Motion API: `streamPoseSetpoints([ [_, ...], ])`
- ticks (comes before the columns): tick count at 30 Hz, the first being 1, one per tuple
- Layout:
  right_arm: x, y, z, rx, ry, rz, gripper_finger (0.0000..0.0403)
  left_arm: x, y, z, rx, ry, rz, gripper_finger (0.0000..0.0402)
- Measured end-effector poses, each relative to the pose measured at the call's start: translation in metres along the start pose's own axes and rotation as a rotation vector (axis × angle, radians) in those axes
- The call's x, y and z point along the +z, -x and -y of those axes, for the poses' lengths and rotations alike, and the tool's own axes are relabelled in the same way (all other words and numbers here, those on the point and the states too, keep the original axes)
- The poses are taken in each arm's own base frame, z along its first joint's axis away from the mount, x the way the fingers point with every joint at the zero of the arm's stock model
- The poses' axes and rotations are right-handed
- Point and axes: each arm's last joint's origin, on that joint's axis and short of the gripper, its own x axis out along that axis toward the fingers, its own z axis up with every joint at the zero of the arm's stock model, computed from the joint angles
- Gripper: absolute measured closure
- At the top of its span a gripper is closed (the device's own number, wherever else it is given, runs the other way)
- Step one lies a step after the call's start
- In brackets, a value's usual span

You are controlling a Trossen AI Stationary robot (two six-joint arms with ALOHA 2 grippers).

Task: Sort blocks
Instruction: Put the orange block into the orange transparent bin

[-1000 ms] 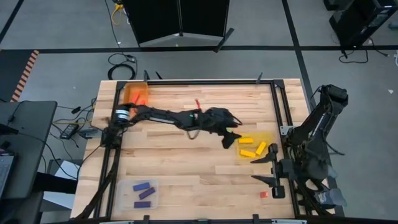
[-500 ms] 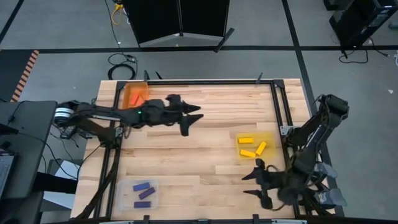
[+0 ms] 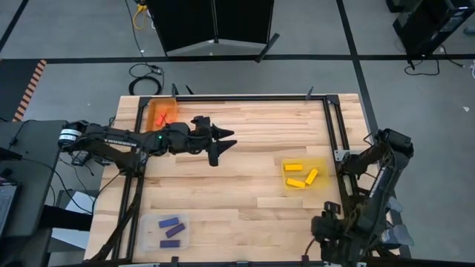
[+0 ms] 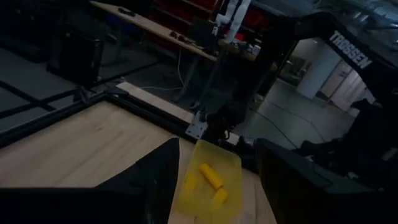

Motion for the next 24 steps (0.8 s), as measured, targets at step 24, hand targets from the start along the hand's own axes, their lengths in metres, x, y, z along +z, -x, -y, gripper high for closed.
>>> streamPoseSetpoints([
  [24, -0.013, -0.038, -0.002, -0.141, 0.016, -0.077, 0.0059, 0.001, 0.000, 0.001, 0.001, 0.002, 0.009, 0.0183],
])
